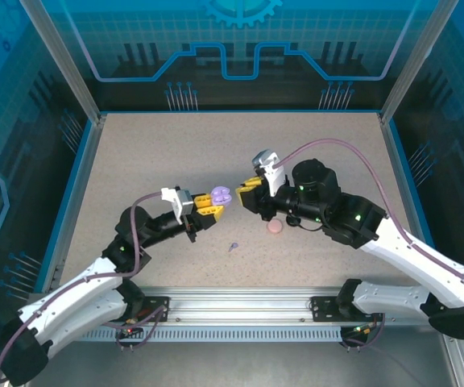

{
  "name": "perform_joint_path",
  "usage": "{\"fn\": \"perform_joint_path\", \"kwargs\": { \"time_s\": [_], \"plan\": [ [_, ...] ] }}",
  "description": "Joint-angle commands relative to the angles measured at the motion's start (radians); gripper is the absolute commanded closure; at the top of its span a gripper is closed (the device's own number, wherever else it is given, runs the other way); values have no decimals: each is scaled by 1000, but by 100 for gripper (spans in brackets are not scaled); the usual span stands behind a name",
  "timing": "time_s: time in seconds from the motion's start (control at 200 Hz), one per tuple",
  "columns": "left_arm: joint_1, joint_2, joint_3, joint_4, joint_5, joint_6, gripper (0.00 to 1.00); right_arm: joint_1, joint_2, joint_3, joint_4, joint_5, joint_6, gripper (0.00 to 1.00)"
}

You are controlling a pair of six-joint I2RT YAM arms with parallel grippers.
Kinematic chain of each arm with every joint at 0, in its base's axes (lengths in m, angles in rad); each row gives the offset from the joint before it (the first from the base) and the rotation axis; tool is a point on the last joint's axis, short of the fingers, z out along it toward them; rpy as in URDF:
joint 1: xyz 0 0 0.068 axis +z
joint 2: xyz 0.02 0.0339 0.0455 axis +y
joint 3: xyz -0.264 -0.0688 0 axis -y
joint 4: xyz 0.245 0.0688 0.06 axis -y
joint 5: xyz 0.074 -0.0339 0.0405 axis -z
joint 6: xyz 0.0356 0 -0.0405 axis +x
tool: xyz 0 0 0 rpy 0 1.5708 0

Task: Insert wireless bluetooth earbuds into charging case

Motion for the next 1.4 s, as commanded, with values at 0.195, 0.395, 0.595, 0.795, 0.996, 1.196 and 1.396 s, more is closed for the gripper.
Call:
{"fn": "perform_joint_path", "kwargs": {
  "time_s": [0.195, 0.395, 0.595, 0.795, 0.996, 1.196, 1.396],
  "plan": [
    [-14, 29, -9, 92, -12, 1, 100, 76, 76, 82, 16, 61, -70, 79],
    [-17, 29, -10, 98, -7, -5, 100, 87, 113, 100, 22, 77, -86, 79],
    [-18, 27, -8, 98, -6, -5, 100, 91, 138, 115, 14, 96, -98, 78],
    [-17, 27, -8, 98, -10, -7, 100, 95, 151, 122, -4, 104, -105, 79],
    [-17, 24, -8, 94, -15, -7, 100, 96, 155, 112, -23, 99, -103, 78],
    [-17, 24, -6, 91, -21, -8, 100, 97, 158, 106, -35, 90, -101, 77],
    [-18, 28, -6, 88, -28, -13, 100, 97, 145, 98, -13, 79, -97, 78]
  ]
}}
